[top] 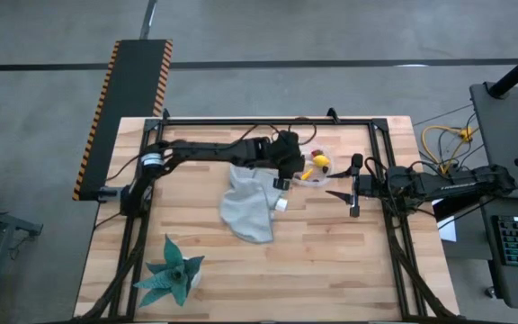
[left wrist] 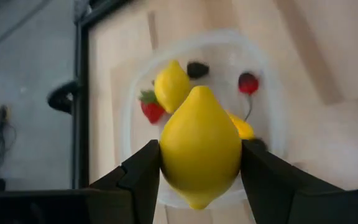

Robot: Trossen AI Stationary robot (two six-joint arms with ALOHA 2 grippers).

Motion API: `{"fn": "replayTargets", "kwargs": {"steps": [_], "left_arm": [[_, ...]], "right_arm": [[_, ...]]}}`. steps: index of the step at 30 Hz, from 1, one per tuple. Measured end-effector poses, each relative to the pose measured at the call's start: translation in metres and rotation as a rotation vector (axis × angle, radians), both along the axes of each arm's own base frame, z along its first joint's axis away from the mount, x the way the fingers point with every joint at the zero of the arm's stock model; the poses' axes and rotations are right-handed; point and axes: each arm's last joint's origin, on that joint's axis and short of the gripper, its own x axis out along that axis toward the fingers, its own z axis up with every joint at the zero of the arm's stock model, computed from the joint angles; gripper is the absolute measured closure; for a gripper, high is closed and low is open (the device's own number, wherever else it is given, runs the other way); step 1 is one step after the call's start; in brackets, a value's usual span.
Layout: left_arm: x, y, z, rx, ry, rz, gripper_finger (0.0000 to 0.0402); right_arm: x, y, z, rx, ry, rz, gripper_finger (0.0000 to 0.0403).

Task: Pick and placing Produce into tupperware
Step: Put the lemon into the transparent bin

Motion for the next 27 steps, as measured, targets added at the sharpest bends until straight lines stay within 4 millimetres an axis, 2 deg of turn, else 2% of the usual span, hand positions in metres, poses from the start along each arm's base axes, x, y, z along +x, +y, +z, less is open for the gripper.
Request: {"fn": "replayTargets", "kwargs": {"steps": [6,16,19,27], "left_arm": [[0.010,0.017,-0.017,-0.015,0.014,-0.035,0.0232],[0.031,0.043,-0.034,-0.031,0.002,-0.056,0.0232],[0.036,0.045,-0.043,-0.042,0.024,-0.050,0.0232],[0.038,0.047,-0.041,-0.044,0.023,-0.045,0.0229]], "right_arm": [[0.000,0.000,0.000,0.011,0.002,-0.001,0.0204],[0.000,0.000,-0.001,0.018,0.009,0.002,0.0204],[0.000,0.000,-0.001,0.018,0.010,0.002,0.0204],[0.000,0.000,-0.001,0.025,0.012,0.001,0.0204]]}}
